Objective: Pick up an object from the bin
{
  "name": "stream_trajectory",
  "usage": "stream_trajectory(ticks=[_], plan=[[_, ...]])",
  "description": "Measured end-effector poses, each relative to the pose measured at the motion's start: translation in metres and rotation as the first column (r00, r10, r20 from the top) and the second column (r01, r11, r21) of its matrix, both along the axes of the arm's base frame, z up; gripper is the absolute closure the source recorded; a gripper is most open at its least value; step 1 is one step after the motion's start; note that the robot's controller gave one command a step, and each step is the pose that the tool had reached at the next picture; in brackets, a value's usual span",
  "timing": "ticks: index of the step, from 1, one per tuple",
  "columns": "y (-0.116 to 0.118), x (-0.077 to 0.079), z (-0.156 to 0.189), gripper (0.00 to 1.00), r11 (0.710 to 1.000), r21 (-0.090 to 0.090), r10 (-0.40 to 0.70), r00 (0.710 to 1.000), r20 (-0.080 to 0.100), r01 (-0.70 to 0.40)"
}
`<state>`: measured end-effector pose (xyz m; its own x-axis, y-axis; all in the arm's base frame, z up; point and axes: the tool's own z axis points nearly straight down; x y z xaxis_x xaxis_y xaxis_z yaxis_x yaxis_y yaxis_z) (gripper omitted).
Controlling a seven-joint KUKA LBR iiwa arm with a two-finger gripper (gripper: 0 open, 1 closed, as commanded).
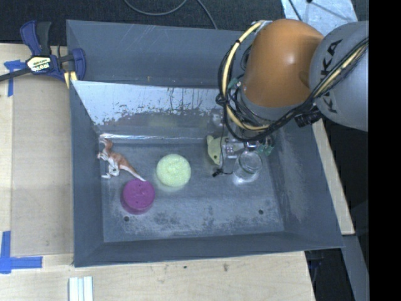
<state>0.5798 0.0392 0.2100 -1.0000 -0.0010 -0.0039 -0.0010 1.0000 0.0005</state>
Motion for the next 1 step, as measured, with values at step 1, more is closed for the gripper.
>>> stream_trajectory(ticks=[1], plan=[[0.0327, 0.0126, -0.0720, 0.00, 0.997, 0.000, 0.077, 0.997, 0.004, -0.077]])
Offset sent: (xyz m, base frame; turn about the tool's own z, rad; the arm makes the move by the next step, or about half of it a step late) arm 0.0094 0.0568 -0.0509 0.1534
